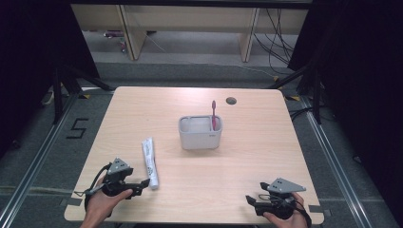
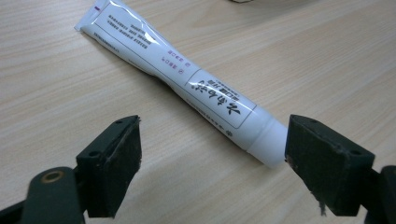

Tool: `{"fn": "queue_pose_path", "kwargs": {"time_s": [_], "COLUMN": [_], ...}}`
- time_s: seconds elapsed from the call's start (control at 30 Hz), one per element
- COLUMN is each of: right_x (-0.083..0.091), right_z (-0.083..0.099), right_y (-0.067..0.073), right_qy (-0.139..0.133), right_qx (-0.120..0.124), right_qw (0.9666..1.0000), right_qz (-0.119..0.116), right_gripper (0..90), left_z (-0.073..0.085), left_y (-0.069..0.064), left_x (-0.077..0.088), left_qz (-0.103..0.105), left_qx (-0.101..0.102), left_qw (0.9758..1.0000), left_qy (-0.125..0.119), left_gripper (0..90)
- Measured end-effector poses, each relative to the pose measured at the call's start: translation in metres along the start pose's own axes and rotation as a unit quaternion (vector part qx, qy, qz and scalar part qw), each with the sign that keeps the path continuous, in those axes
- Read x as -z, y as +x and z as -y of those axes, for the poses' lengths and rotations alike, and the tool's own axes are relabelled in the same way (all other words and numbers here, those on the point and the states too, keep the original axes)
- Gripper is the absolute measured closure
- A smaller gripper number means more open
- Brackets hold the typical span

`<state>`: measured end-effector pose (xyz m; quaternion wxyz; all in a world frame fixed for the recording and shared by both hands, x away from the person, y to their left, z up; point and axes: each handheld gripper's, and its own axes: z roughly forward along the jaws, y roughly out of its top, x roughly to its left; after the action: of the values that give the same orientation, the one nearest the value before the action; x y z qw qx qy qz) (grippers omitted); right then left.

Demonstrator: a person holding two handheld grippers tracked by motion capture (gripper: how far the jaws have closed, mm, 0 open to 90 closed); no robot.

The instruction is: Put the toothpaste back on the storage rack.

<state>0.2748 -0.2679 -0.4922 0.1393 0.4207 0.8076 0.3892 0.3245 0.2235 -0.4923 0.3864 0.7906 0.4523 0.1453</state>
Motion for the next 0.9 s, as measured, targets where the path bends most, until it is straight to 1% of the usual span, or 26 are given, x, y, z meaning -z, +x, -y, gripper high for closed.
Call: {"fn": "queue_pose_path", "kwargs": {"time_s": [0.03,0.07,0.13,0.17,0.2,0.23,0.3,0.37,0.4,0.43,0.47,0.57,0.6,0.67,0.7,0.77,0.8,0.83,0.87,0.9], "right_x": [0.0,0.0,0.0,0.0,-0.001,-0.001,-0.001,-0.001,-0.001,-0.001,-0.001,-0.001,-0.002,-0.001,-0.001,-0.001,-0.001,-0.001,-0.002,-0.002], "right_z": [0.0,0.0,0.0,0.0,0.0,0.0,0.0,0.0,0.0,0.0,0.0,0.0,0.0,0.0,0.0,0.0,0.0,0.0,0.0,0.0], "right_y": [-0.001,-0.001,-0.001,0.0,0.001,0.001,0.001,0.001,0.001,0.001,0.001,0.001,-0.001,-0.001,-0.001,-0.001,0.0,0.0,0.0,0.0], "right_qy": [-0.001,-0.001,-0.004,-0.001,0.0,-0.003,-0.002,-0.002,-0.002,-0.002,-0.003,-0.002,-0.004,-0.001,-0.002,-0.002,0.0,0.002,-0.004,-0.003], "right_qx": [0.006,0.005,0.009,0.0,0.0,0.002,0.002,0.001,0.001,0.001,0.003,0.0,0.013,0.014,0.015,0.016,0.014,0.012,0.017,0.017], "right_qw": [1.0,1.0,1.0,1.0,1.0,1.0,1.0,1.0,1.0,1.0,1.0,1.0,0.9998,0.9999,0.9999,0.9998,0.9999,0.9999,0.9998,0.9998], "right_qz": [0.0,-0.002,0.003,0.0,-0.003,-0.006,-0.007,-0.008,-0.007,-0.006,-0.006,-0.009,-0.013,-0.009,-0.009,-0.009,-0.007,-0.007,-0.01,-0.013], "right_gripper": [26.1,26.1,26.1,26.1,26.1,26.1,26.3,26.3,26.3,26.3,26.3,26.5,26.5,26.5,26.5,26.5,26.6,26.6,26.7,26.7], "left_z": [-0.002,-0.003,-0.006,-0.008,-0.009,-0.011,-0.014,-0.018,-0.019,-0.021,-0.022,-0.026,-0.028,-0.03,-0.031,-0.034,-0.035,-0.036,-0.036,-0.037], "left_y": [0.001,0.002,0.004,0.005,0.006,0.007,0.007,0.008,0.007,0.006,0.006,0.006,0.006,0.006,0.006,0.006,0.006,0.007,0.007,0.007], "left_x": [0.0,-0.001,-0.001,-0.003,-0.003,-0.003,-0.005,-0.007,-0.008,-0.009,-0.009,-0.013,-0.014,-0.016,-0.017,-0.02,-0.023,-0.026,-0.027,-0.031], "left_qz": [0.0,-0.001,-0.002,-0.005,-0.006,-0.004,-0.005,-0.006,-0.009,-0.008,-0.012,-0.008,-0.012,-0.008,-0.012,-0.01,-0.014,-0.016,-0.014,-0.018], "left_qx": [-0.003,-0.007,-0.006,-0.006,-0.003,-0.007,-0.004,-0.009,-0.008,-0.009,-0.013,-0.012,-0.014,-0.011,-0.012,-0.011,-0.011,-0.008,-0.007,-0.002], "left_qw": [0.9999,0.9999,0.9999,0.9999,0.9999,0.9998,0.9998,0.9995,0.9995,0.9994,0.9992,0.9992,0.9989,0.9989,0.9987,0.9986,0.9985,0.9983,0.9983,0.9983], "left_qy": [0.01,0.008,0.014,0.011,0.013,0.018,0.02,0.03,0.028,0.032,0.036,0.039,0.043,0.044,0.048,0.051,0.052,0.055,0.056,0.055], "left_gripper": [18.9,18.9,19.7,19.8,20.2,20.6,20.9,21.9,22.0,22.4,22.8,23.3,23.6,23.7,23.9,24.3,24.5,24.5,24.7,24.9]}}
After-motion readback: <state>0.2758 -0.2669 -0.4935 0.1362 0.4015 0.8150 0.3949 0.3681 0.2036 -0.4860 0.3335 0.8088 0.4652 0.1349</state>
